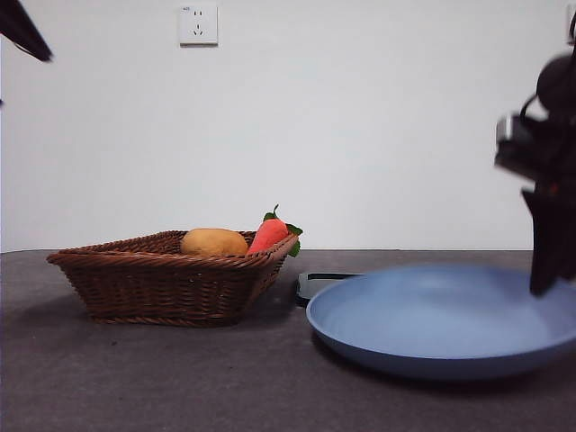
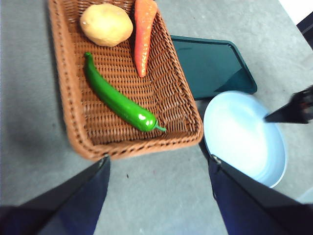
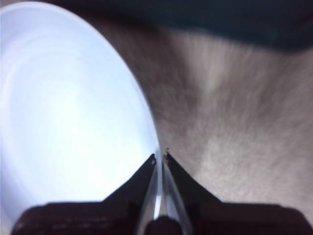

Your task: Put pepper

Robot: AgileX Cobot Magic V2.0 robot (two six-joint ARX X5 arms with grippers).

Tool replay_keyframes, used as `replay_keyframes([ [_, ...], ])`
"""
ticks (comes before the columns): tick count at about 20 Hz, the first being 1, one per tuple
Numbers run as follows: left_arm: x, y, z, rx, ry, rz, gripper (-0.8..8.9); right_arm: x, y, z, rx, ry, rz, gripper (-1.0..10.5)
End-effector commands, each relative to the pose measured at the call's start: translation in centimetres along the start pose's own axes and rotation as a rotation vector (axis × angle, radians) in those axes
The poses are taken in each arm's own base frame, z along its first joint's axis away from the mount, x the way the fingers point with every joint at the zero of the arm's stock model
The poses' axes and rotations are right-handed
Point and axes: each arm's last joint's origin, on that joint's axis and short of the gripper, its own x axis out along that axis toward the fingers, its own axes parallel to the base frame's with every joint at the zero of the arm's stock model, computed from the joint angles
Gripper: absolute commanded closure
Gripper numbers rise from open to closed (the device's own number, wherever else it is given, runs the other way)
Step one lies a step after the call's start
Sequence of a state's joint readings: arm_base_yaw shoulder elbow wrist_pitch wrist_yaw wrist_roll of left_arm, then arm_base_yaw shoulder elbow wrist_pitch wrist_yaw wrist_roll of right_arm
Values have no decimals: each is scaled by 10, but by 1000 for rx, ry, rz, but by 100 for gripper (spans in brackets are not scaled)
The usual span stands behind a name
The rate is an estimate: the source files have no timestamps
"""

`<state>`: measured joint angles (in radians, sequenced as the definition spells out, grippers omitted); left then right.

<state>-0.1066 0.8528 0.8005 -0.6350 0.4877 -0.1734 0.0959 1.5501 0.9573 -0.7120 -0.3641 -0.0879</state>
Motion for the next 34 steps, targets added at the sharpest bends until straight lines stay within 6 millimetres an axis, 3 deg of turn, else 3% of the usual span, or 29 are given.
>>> replay_keyframes([
  [1,16,-6,9,-40,1,17,462,-24,6,2,1,-98,-7,943],
  [7,82,-14,24,-89,114,121,462,-98,29,-22,-48,-355,-42,943],
  [12,136,-23,60,-77,229,242,462,-133,46,-42,-100,-507,-52,943],
  [17,182,-18,79,-94,374,341,464,-141,50,-48,-112,-542,-53,943],
  [23,219,-9,71,-110,437,408,464,-141,50,-48,-115,-543,-51,943],
  [31,247,-1,58,-130,456,419,467,-141,51,-48,-131,-541,-6,943],
  [34,249,-3,57,-121,452,412,592,-141,51,-48,-131,-540,-7,943],
])
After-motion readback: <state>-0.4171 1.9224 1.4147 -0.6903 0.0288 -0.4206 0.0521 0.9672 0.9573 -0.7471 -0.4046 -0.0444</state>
